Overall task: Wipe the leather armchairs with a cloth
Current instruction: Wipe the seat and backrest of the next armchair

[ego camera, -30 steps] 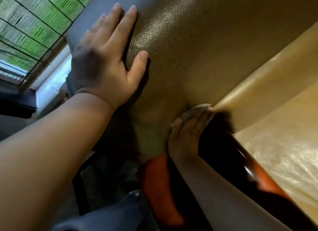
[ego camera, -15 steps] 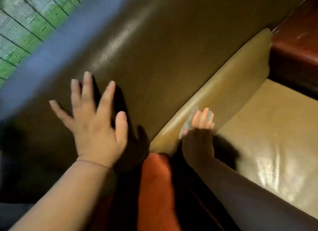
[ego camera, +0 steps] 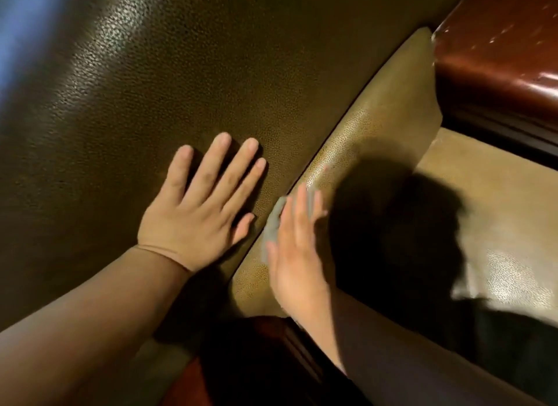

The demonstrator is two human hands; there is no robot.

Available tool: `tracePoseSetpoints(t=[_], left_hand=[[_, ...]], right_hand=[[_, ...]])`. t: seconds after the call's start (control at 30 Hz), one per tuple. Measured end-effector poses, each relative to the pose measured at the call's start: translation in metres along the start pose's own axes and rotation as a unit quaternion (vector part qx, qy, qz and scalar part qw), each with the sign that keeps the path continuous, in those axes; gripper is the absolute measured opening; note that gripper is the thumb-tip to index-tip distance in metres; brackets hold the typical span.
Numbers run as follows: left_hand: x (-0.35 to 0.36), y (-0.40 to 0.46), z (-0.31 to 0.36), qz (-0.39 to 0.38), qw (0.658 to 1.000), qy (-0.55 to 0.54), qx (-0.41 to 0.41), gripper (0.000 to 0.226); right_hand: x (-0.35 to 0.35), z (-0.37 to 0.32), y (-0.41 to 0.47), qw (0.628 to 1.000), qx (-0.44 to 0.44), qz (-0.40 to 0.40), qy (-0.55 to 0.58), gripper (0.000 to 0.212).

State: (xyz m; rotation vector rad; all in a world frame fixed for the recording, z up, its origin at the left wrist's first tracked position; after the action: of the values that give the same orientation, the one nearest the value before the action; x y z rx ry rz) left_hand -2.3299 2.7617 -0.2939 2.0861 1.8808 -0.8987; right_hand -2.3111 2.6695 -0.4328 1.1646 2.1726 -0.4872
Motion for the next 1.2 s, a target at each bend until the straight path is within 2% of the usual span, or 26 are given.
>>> tracePoseSetpoints(t=[0.03,0.1,0.17,0.27,0.3,0.33,0.47,0.53,0.6,0.7,0.77,0.83,0.9,0.97,1.03,1.07,1.13,1.2], left_hand=[[0.001,0.003,0.004,0.004,1.0,-0.005,0.009,0.078],[0.002,0.006,0.006,0.009,1.0,-0.011,0.017,0.081],[0.004,0.007,0.006,0.006,1.0,-0.009,0.017,0.083],[0.009,0.01,0.009,0.008,1.0,-0.003,0.015,0.085],[0.011,0.011,0.011,0.011,1.0,-0.004,0.013,0.084],[0.012,0.012,0.013,0.012,1.0,-0.004,0.011,0.084],[0.013,0.018,0.017,0.019,1.0,-0.02,0.004,0.084],[0.013,0.02,0.016,0.021,1.0,-0.023,0.001,0.084],[0.013,0.023,0.014,0.025,1.0,-0.011,0.003,0.084],[0.015,0.02,0.015,0.026,0.999,-0.02,-0.019,0.083],[0.015,0.018,0.02,0.031,0.999,-0.021,-0.03,0.082],[0.016,0.018,0.022,0.039,0.998,-0.03,-0.041,0.081],[0.015,0.021,0.021,0.052,0.996,-0.045,-0.052,0.08],[0.014,0.023,0.022,0.057,0.995,-0.055,-0.054,0.079],[0.013,0.022,0.022,0.065,0.994,-0.064,-0.057,0.077],[0.012,0.021,0.022,0.071,0.994,-0.065,-0.061,0.076],[0.013,0.021,0.024,0.076,0.993,-0.058,-0.07,0.075],[0.016,0.024,0.026,0.07,0.993,-0.058,-0.078,0.075]], right_hand=[[0.007,-0.003,-0.018,0.999,-0.022,-0.032,0.008,0.073],[0.002,0.011,-0.007,0.999,-0.024,-0.017,0.019,0.069],[-0.021,0.032,0.044,0.998,0.038,0.045,-0.033,0.063],[-0.068,0.059,0.118,0.975,0.145,0.166,0.009,0.065],[-0.07,0.057,0.123,0.972,0.146,0.183,0.023,0.063],[-0.064,0.05,0.114,0.977,0.121,0.177,0.021,0.062],[-0.01,0.018,0.022,0.999,-0.039,0.021,0.004,0.069],[-0.009,0.025,0.02,0.996,-0.079,-0.005,-0.042,0.072],[-0.03,0.039,0.065,0.993,-0.073,0.046,-0.085,0.065],[-0.076,0.078,0.149,0.982,0.046,0.181,0.006,0.058],[-0.082,0.087,0.162,0.967,0.114,0.223,0.039,0.057],[-0.064,0.065,0.134,0.976,0.079,0.196,0.043,0.055],[-0.038,0.039,0.076,0.995,-0.009,0.089,0.043,0.06],[-0.02,0.036,0.021,0.998,-0.055,-0.006,0.017,0.067],[-0.021,0.053,0.018,0.998,-0.06,-0.022,-0.008,0.07],[-0.028,0.061,0.04,0.998,-0.061,-0.005,-0.029,0.067],[-0.05,0.069,0.108,0.991,-0.052,0.104,-0.066,0.059],[-0.08,0.084,0.183,0.981,0.037,0.19,-0.012,0.059]])
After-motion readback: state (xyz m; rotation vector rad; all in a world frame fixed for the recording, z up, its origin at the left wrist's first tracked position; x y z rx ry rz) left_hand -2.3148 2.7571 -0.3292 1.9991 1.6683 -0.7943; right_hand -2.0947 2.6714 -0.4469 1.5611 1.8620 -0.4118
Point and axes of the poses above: each hand's wrist, its own y-axis towards the middle knuckle, its own x-axis out of the palm, z = x × y, the point moved 7 cm from there along y, towards the middle knuckle, and after that the axes turned 15 degrees about x, right-handed, at the moved point
